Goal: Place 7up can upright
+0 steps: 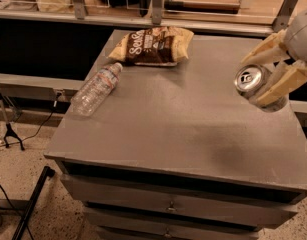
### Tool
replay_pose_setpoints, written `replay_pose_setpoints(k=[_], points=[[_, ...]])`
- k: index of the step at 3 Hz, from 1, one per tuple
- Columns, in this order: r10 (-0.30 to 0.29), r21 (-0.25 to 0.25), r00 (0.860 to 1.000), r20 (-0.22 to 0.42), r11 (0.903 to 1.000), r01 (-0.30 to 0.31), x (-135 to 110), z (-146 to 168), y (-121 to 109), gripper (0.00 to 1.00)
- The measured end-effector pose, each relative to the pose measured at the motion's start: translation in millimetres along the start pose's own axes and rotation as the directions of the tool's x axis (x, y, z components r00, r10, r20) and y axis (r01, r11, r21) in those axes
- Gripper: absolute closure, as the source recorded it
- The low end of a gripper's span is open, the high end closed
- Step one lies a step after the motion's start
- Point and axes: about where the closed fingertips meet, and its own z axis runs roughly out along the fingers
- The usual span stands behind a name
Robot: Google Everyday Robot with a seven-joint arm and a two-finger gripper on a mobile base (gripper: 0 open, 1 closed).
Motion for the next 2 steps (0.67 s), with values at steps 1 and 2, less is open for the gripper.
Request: replay_pose_setpoints(k=[1,2], points=[[0.145,0.084,0.974,0.177,0.9833,-0.161,2.6,-10.0,-7.3,1.00],[0.220,0.126,0.928,0.300,0.9553,-0.267,6.2,-12.9,-11.4,1.00]])
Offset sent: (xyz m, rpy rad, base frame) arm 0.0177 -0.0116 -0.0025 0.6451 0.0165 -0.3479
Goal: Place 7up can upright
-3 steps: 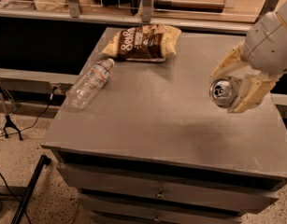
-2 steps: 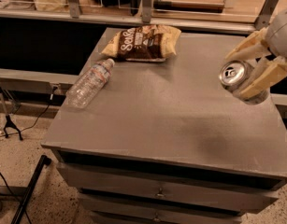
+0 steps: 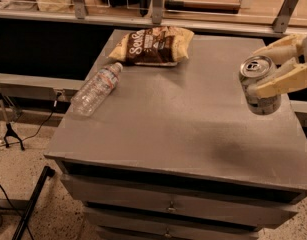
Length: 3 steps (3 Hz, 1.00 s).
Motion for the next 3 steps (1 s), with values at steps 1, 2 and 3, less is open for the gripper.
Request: replay_pose_setpoints(k=[1,2,3], points=[[0.080,0.058,0.982,0.168,0.9942,-0.091,4,15,1,1.00],[0.118,0.079,0.951,0.286,0.9861,-0.146,8,25,4,1.00],[0.135,0.081,0.920,0.367,0.9811,-0.176,14,30,6,1.00]])
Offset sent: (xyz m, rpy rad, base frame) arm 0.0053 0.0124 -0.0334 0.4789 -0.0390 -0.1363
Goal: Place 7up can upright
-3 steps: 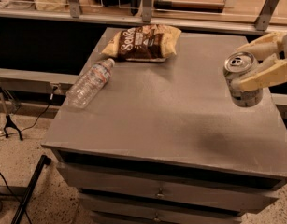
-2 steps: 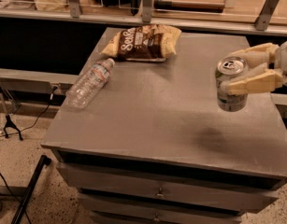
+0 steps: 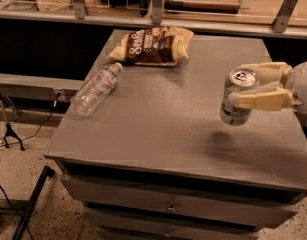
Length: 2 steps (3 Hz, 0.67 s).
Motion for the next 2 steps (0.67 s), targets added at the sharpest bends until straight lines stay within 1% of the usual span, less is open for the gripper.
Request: replay_pose_setpoints(k=[1,2], points=[[0.026,-0.005,0.998,0.050,0.9996,-0.026,9,3,2,0.85],[0.059,-0.013,0.994,0.090,0.9982,-0.058,20,6,6,0.61]])
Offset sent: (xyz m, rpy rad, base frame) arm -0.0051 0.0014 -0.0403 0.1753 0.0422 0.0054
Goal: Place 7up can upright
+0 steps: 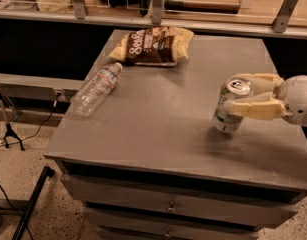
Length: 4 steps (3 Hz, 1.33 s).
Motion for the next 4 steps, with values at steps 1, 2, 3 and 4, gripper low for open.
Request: replay_pose_setpoints(k=[1,2,3,4], points=[[0.022,-0.014,0.999,0.028,0.9997,-0.021,8.6,2.9,3.4,0.38],[0.023,-0.022,0.999,0.032,0.9995,-0.022,8.5,5.8,4.9,0.07],[0.021,-0.025,0.999,0.032,0.9995,-0.021,7.6,7.4,5.6,0.00],[0.021,-0.025,0.999,0.032,0.9995,-0.021,7.6,7.5,5.6,0.00]])
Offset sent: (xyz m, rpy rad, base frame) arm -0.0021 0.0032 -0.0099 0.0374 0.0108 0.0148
